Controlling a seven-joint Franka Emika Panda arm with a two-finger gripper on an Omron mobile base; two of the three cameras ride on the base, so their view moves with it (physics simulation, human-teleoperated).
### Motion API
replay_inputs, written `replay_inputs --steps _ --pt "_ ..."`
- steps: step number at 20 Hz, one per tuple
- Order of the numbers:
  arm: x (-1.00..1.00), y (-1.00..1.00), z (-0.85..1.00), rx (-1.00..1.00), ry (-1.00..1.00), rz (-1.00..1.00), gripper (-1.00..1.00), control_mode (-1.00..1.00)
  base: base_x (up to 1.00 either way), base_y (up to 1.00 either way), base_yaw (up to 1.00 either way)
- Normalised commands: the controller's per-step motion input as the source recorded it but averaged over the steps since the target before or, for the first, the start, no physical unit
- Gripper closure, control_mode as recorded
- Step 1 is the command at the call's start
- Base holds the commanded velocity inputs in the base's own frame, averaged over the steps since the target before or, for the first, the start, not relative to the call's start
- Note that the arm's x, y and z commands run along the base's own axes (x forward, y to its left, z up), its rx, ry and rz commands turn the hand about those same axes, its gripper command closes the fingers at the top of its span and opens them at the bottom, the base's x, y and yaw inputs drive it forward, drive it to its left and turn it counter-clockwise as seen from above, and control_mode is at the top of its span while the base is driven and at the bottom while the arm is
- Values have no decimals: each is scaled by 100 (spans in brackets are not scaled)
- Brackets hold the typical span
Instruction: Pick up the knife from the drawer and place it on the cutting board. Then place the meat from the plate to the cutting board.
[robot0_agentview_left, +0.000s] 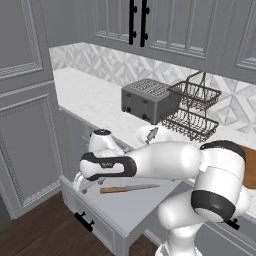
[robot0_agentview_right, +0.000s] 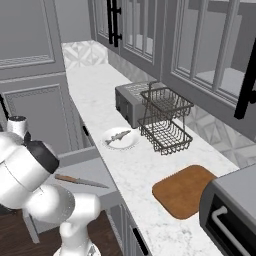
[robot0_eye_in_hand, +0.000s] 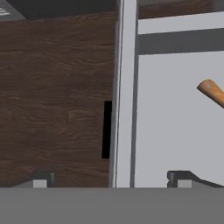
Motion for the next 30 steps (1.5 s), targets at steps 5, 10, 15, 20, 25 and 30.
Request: replay_inputs --steps 5,10,15,20,25,30 --pt "0 -29 18 -4 0 4 -100 -100 0 0 0" --pt "4 -44 2 -3 0 16 -100 -100 0 0 0" --pt "17 -19 2 -7 3 2 -100 -100 0 0 0" --pt "28 -9 0 -6 11 -41 -100 -100 0 0 0" --pt "8 0 0 -2 3 -67 -100 -100 0 0 0" --pt "0 0 0 -10 0 -72 -100 -100 0 0 0"
